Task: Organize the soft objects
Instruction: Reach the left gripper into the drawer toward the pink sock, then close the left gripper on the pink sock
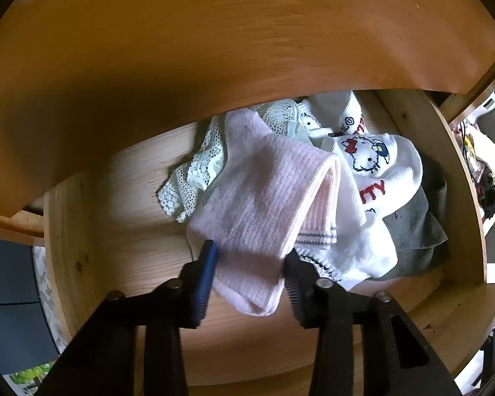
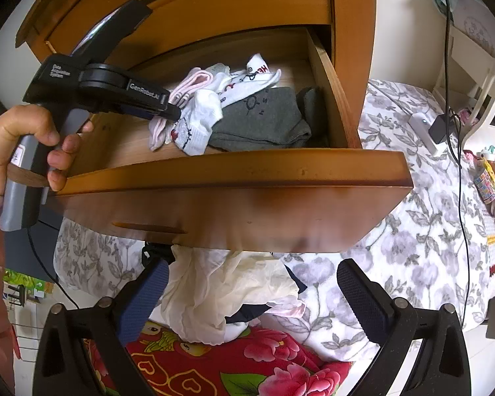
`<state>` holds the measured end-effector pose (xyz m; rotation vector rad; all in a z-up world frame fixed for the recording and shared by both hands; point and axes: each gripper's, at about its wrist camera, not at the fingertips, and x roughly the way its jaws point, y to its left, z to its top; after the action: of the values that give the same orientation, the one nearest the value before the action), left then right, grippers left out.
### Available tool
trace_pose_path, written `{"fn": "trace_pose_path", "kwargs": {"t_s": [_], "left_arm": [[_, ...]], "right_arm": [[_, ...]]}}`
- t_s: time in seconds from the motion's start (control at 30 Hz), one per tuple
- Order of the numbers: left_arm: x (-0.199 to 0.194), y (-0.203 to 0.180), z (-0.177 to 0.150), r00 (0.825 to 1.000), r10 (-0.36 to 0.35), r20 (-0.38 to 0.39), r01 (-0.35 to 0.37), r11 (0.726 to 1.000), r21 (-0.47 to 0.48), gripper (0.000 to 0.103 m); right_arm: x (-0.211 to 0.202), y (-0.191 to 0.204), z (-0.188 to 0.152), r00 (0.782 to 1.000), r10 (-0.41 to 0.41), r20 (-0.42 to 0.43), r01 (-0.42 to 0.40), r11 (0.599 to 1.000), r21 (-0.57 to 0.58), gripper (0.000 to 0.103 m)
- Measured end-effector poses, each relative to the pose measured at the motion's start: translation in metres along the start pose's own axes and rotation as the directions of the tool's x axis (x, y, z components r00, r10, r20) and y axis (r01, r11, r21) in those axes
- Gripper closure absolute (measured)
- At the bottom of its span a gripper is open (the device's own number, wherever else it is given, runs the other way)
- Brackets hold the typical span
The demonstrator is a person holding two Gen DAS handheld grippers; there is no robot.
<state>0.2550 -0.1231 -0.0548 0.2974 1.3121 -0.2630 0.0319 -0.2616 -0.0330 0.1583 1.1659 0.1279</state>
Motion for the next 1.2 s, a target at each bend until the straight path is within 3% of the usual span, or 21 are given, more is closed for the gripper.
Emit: {"fn": "trace_pose_path", "kwargs": {"t_s": [0.3, 0.73, 1.2], "left_arm": [[-0.006, 0.031, -0.012, 0.997, -0.066, 0.041, 0.070, 0.993, -0.100, 0.091], [-0.030, 0.065, -0.047, 0.984, -0.075, 0.161, 0.107, 0.974, -0.200, 0.097], [-0.072, 0.081, -0.076, 0.953, -0.050, 0.299, 0.134, 0.954, -0.269, 0.098]], "right_arm": [[-0.002, 0.000, -0.001, 1.000, -0.002, 0.006, 0.002, 1.000, 0.003, 0.000], [-0.008, 0.005, -0.002, 1.000, -0.006, 0.013, 0.006, 1.000, -0.004, 0.000], [-0.018, 0.013, -0.005, 1.000, -0.014, 0.028, 0.014, 1.000, -0.019, 0.000]]}}
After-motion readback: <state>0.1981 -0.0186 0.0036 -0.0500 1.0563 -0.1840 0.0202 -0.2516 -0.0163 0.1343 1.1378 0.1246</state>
